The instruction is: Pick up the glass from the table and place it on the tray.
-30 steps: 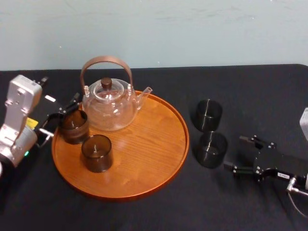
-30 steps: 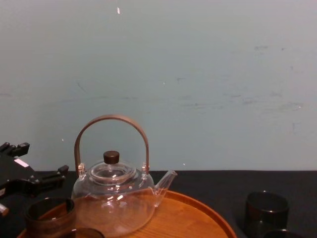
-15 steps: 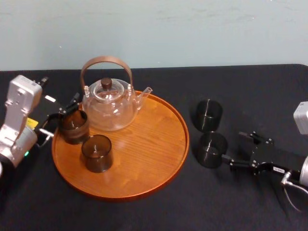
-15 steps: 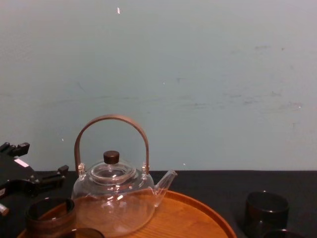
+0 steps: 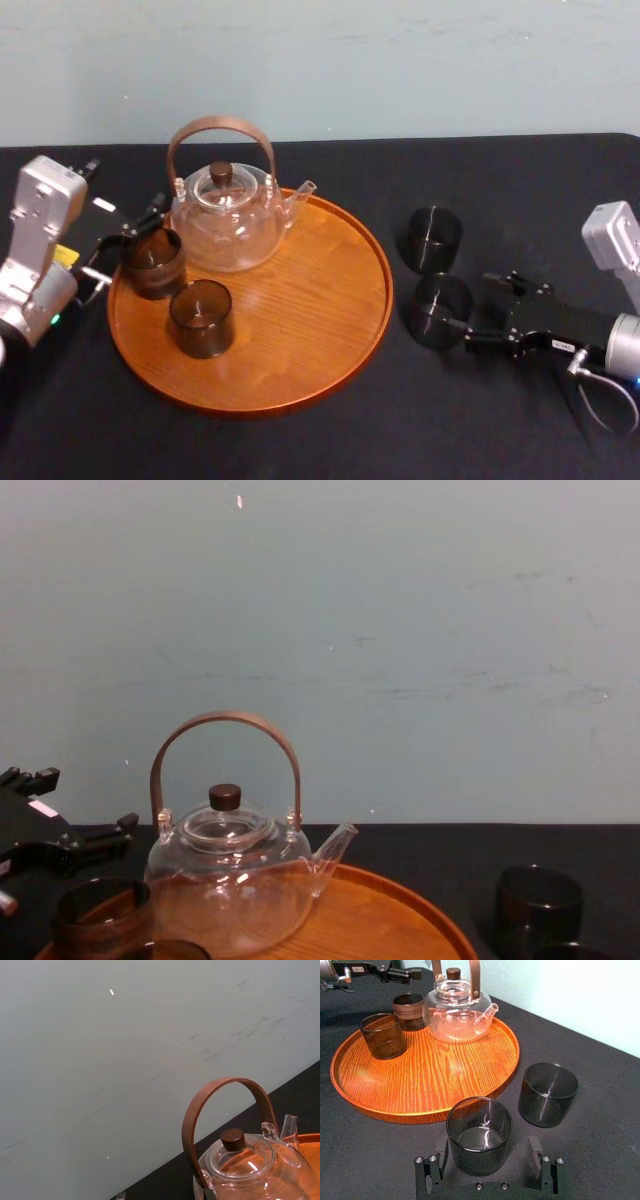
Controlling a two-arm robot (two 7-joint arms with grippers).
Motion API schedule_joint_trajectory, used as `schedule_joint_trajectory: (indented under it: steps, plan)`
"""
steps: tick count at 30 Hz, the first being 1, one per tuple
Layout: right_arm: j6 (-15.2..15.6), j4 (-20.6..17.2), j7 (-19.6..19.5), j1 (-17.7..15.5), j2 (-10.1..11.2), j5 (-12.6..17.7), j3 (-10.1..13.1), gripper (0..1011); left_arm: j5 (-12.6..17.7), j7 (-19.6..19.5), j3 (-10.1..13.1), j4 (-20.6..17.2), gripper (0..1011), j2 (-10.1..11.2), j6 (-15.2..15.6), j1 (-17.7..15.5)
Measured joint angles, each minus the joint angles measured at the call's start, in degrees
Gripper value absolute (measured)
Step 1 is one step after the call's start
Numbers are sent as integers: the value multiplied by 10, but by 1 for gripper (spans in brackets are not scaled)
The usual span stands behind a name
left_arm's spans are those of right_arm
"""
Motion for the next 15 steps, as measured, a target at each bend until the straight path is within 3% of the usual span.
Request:
schedule_joint_trajectory:
  steps: [15]
  plan:
    - [24,8,7,29,-6,-11,-25,1002,0,0,0,0,1001,0,0,0]
